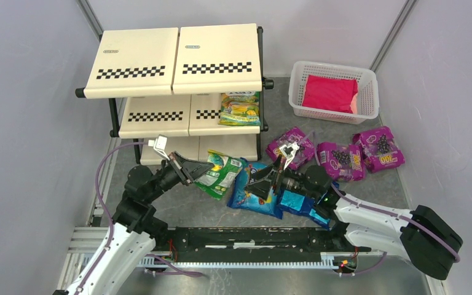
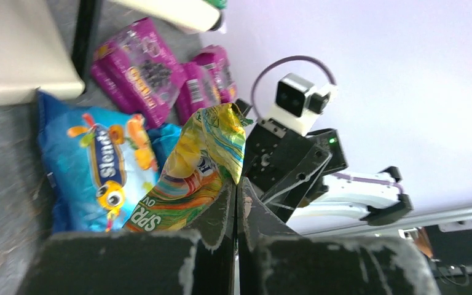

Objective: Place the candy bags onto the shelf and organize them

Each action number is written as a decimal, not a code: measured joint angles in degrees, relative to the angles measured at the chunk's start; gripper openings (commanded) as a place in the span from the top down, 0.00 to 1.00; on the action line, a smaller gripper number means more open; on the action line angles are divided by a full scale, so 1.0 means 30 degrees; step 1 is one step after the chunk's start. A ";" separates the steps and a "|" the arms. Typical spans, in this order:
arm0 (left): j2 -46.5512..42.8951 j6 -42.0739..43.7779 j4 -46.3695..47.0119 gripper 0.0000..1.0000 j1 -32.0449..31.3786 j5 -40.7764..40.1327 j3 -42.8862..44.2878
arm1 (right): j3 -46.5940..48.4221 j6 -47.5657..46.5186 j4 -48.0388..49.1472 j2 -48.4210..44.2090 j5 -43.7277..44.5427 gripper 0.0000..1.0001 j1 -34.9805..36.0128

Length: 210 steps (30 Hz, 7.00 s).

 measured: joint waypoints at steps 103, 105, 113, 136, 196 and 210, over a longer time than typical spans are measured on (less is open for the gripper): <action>0.1486 -0.6404 0.9566 0.51 -0.0015 0.0240 -0.1676 | 0.5202 0.9792 0.8123 0.4583 1.2138 0.97 0.4459; 0.1290 -0.6499 0.9114 0.60 -0.0015 -0.0182 -0.1705 | 0.5202 0.9755 0.8094 0.4626 1.2218 0.94 0.4459; 0.0991 -0.6776 0.7606 0.77 -0.0102 -0.1217 -0.1392 | 0.5202 0.9136 0.7963 0.4874 1.2386 0.66 0.4452; 0.2652 -0.8830 0.4481 0.82 -0.0102 -0.9508 0.0969 | 0.3417 -0.1676 0.0095 -0.5508 1.8433 0.20 0.4452; 1.2029 -0.8422 -0.2514 0.73 -0.0066 -1.2400 0.8284 | 0.2514 -0.8561 -0.2754 -1.0907 2.3299 0.20 0.4452; 1.3034 -0.8051 -0.1596 0.44 -0.0051 -1.1402 0.8619 | 0.2514 -0.8852 -0.2849 -1.1234 2.3795 0.20 0.4452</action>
